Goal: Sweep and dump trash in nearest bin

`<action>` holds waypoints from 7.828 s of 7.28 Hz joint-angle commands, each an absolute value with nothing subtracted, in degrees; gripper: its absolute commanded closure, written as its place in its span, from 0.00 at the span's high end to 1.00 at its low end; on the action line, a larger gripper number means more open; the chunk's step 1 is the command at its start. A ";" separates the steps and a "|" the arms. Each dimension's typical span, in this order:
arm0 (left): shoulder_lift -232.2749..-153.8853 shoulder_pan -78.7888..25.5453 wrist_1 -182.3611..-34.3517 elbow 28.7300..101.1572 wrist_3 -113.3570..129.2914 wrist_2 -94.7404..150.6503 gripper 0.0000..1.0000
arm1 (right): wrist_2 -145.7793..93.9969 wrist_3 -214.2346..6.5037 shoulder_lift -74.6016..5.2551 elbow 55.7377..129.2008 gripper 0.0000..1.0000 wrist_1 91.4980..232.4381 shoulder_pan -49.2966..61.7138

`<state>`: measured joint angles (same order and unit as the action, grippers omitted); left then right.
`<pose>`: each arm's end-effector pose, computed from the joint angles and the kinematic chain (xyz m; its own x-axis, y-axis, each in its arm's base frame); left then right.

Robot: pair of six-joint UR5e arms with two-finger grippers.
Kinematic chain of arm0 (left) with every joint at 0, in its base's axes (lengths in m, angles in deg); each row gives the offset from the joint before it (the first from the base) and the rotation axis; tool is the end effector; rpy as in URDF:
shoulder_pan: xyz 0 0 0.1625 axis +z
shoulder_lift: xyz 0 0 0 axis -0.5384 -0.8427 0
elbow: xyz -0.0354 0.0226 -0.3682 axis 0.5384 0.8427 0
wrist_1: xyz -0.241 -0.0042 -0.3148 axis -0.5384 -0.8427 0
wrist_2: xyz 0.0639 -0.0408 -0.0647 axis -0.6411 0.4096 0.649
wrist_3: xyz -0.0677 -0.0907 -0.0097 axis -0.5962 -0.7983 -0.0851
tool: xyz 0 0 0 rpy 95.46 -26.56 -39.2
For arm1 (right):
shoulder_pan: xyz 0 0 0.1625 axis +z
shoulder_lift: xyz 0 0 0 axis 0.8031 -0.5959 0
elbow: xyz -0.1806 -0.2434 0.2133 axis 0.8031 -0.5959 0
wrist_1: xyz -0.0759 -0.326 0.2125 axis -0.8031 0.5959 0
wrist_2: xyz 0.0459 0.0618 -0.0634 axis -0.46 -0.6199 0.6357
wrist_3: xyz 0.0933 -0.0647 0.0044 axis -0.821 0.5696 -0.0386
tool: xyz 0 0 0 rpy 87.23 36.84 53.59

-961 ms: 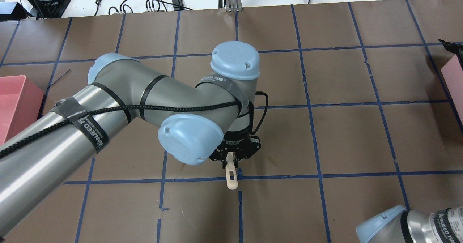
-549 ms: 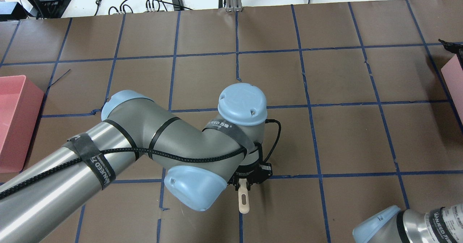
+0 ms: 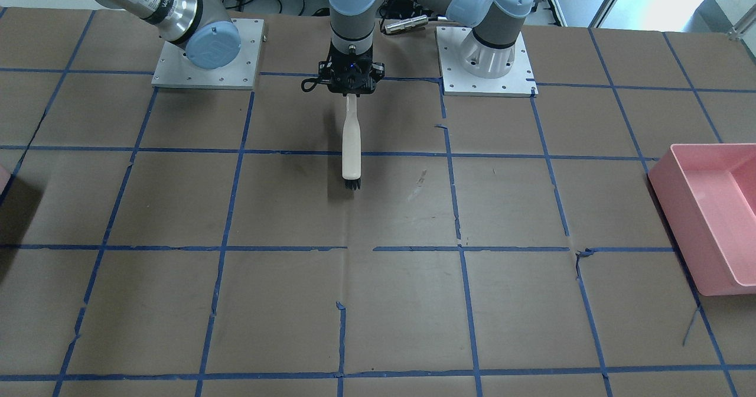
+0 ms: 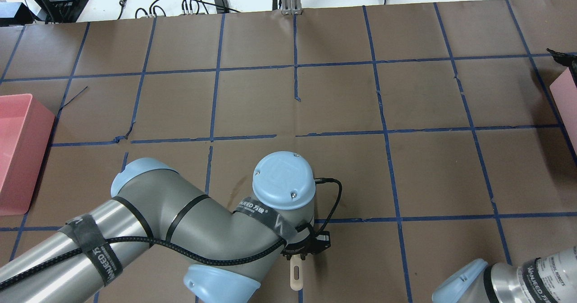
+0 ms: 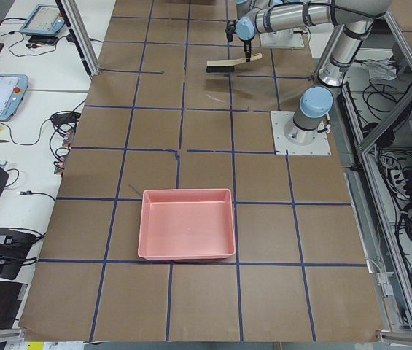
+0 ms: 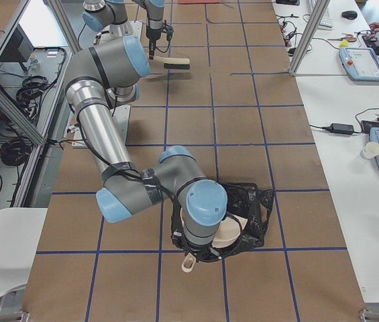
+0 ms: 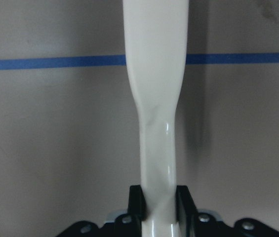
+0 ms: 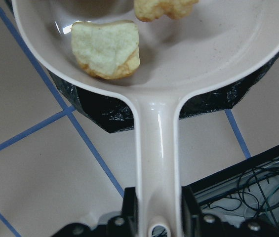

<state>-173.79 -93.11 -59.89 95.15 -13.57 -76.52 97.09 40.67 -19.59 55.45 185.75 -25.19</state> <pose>-0.3533 -0.2395 0.2107 -0.9998 -0.0203 0.0022 -0.0194 0.9792 0.2020 -0.5664 -0.4332 0.3632 -0.4128 -0.9105 0.0230 -0.8831 0.4063 0.2347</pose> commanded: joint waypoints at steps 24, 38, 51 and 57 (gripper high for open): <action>-174.45 -95.13 -52.29 100.36 -10.88 -75.67 0.00 | 88.80 -35.11 -49.85 89.72 0.00 178.91 5.26; -171.56 -94.25 -56.20 94.59 -10.00 -76.11 1.00 | 88.70 -94.03 -30.37 91.51 0.00 208.96 52.81; -163.02 -59.47 -78.74 77.60 26.21 -87.62 1.00 | 83.71 -101.42 -26.92 90.35 0.04 203.87 56.44; -173.83 -54.00 -75.58 69.07 32.81 -87.18 1.00 | 84.05 -103.19 -26.30 90.18 0.52 203.87 56.53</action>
<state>-172.39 -54.02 -75.82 69.91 32.58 -87.31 83.73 -103.52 -26.57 90.30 203.81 56.57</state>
